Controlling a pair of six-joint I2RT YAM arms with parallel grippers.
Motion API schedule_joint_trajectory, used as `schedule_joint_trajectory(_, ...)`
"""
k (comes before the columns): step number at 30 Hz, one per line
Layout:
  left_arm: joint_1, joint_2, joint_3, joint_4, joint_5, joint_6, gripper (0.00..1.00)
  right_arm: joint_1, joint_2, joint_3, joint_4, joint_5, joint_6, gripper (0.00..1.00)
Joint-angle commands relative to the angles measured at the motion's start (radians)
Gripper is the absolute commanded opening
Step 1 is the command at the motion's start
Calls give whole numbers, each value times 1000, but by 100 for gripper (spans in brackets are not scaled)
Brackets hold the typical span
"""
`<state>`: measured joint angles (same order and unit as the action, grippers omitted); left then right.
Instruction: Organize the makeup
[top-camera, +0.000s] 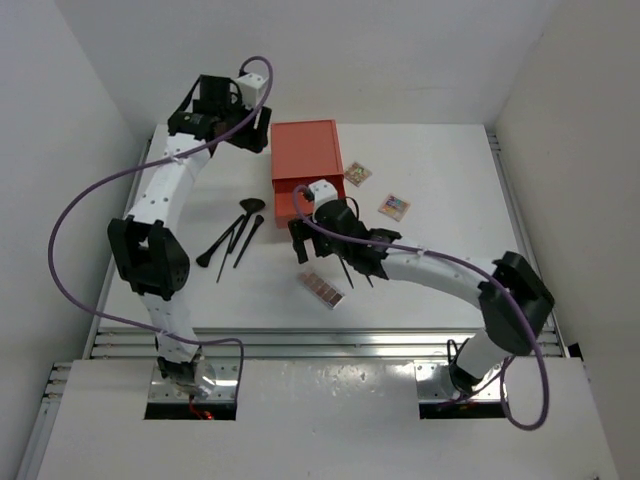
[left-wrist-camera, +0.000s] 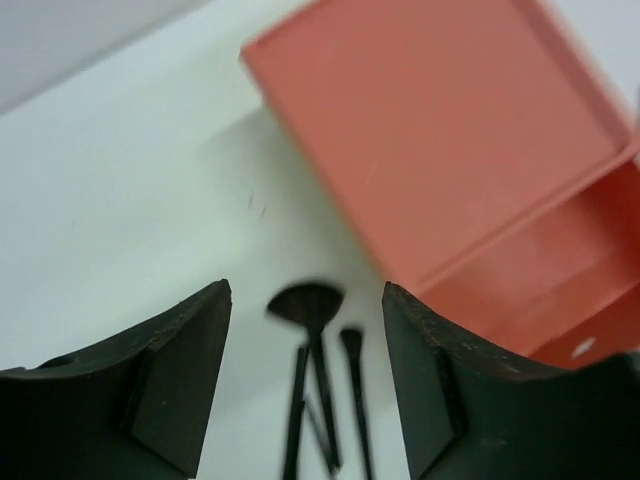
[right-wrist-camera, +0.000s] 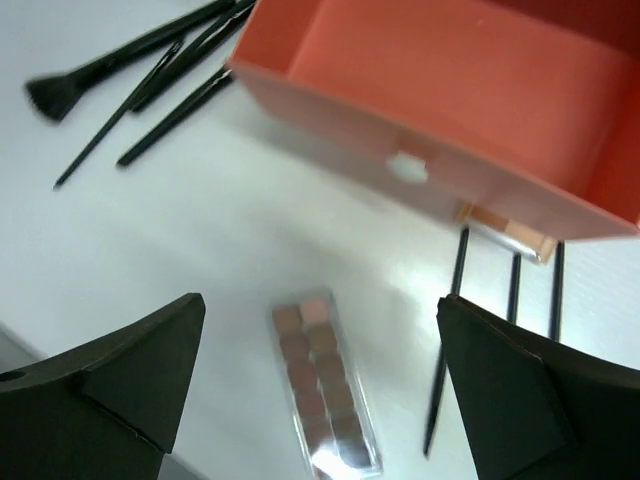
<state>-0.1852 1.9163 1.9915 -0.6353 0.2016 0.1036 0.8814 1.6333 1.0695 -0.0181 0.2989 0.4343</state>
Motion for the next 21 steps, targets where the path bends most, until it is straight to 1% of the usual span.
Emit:
schedule_joint_trajectory(1, 41, -82, -64, -230, -34, 108, 67, 7, -119, -22, -132, -128, -89, 100)
schedule_joint_trajectory(2, 67, -101, -106, -240, -44, 122, 60, 5, -159, -5, -167, -133, -120, 100)
schedule_joint_trajectory(3, 79, -144, -196, -241, -44, 134, 59, 4, -167, 4, -280, -133, -144, 100)
schedule_joint_trajectory(5, 101, -186, -301, -225, -34, 188, 59, -2, -205, 26, -368, -110, -175, 100)
schedule_joint_trajectory(6, 118, -204, -412, -209, -34, 200, 59, -12, -214, 27, -405, -118, -202, 100)
schedule_joint_trajectory(7, 130, -230, -465, -172, -34, 220, 59, -24, -233, 21, -417, -144, -216, 100)
schedule_joint_trajectory(8, 157, -230, -512, -153, -25, 229, 62, -30, -251, 8, -428, -186, -239, 100)
schedule_joint_trajectory(9, 171, -230, -589, -133, -25, 229, 63, -45, -253, -3, -434, -208, -255, 97)
schedule_joint_trajectory(10, 185, -217, -617, -95, -25, 241, 63, -70, -265, -6, -437, -257, -258, 95)
schedule_joint_trajectory(11, 196, -203, -655, -75, -36, 264, 65, -97, -266, -12, -441, -292, -253, 86)
schedule_joint_trajectory(13, 205, -156, -680, -52, -51, 277, 65, -133, -259, -16, -447, -367, -235, 75)
schedule_joint_trajectory(14, 205, -143, -689, -41, -51, 287, 65, -153, -248, -16, -444, -383, -226, 71)
schedule_joint_trajectory(15, 205, -143, -689, -20, -51, 288, 65, -160, -242, -16, -445, -397, -224, 70)
schedule_joint_trajectory(18, 205, -131, -709, 34, -83, 288, 65, -180, -233, -11, -448, -412, -220, 70)
schedule_joint_trajectory(21, 214, -73, -709, 60, -107, 288, 65, -193, -233, -25, -441, -409, -209, 70)
